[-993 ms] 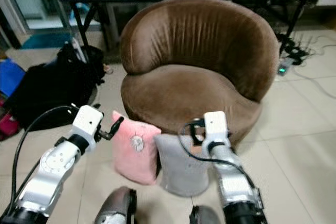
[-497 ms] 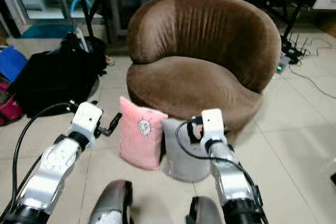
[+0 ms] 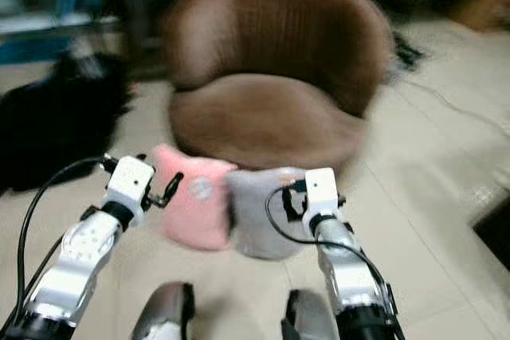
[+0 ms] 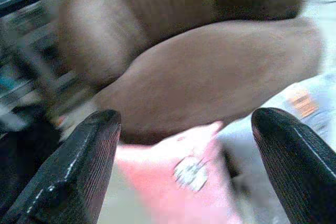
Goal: Move the pillow to the sofa from floor
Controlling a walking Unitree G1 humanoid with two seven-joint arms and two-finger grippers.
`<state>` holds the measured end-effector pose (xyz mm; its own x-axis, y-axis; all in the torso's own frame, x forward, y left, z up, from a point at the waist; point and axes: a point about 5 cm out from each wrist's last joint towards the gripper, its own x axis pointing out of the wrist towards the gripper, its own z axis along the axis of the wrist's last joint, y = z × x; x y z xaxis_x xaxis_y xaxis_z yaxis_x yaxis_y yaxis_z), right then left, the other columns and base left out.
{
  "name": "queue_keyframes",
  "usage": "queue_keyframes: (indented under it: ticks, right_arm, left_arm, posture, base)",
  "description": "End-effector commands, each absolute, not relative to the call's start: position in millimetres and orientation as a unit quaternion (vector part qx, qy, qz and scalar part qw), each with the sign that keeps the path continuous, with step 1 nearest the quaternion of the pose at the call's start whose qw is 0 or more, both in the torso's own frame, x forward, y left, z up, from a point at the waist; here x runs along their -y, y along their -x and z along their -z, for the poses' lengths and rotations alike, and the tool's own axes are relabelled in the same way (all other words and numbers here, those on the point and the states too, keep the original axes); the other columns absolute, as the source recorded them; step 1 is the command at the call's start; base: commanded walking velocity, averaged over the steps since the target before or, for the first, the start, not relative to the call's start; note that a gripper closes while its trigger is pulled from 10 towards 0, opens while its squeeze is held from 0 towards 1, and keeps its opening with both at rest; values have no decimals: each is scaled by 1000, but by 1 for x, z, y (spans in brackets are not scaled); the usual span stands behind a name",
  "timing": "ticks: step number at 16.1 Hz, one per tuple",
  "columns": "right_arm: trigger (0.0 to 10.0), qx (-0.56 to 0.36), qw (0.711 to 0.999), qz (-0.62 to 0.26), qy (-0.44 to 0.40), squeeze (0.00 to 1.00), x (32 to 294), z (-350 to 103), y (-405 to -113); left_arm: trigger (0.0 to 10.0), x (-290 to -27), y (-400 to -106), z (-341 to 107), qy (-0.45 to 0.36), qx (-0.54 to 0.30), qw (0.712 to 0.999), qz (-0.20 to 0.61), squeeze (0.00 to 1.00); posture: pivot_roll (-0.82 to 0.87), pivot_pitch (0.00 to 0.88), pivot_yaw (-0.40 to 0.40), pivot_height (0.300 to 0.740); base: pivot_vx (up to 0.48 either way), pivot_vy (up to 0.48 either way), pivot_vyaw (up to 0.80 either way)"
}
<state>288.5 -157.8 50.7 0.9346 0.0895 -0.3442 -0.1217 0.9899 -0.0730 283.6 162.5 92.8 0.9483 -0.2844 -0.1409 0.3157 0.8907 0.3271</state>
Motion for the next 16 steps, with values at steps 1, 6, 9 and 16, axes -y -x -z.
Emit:
queue_keyframes:
  ticks: [1,6,9,16]
  right_arm:
    - [10000,-170,983,-49,52,0,163,-55,-293]
    - [10000,-173,983,-41,50,0,164,-53,-288]
    - [10000,-174,983,-41,51,0,165,-52,-287]
    - [10000,-179,981,-42,55,0,165,-51,-286]
  left_arm:
    - [10000,-158,-287,-98,-173,-32,972,154,0]
    - [10000,-156,-286,-96,-173,-38,971,163,0]
    - [10000,-155,-285,-95,-172,-38,971,164,0]
    - [10000,-155,-284,-94,-171,-41,970,167,0]
  posture:
    - [68,0,-6,630]
    - [44,0,16,630]
    - [44,0,12,630]
    - [46,0,10,630]
  base:
    - [307,0,0]
    - [310,0,0]
    - [308,0,0]
    - [310,0,0]
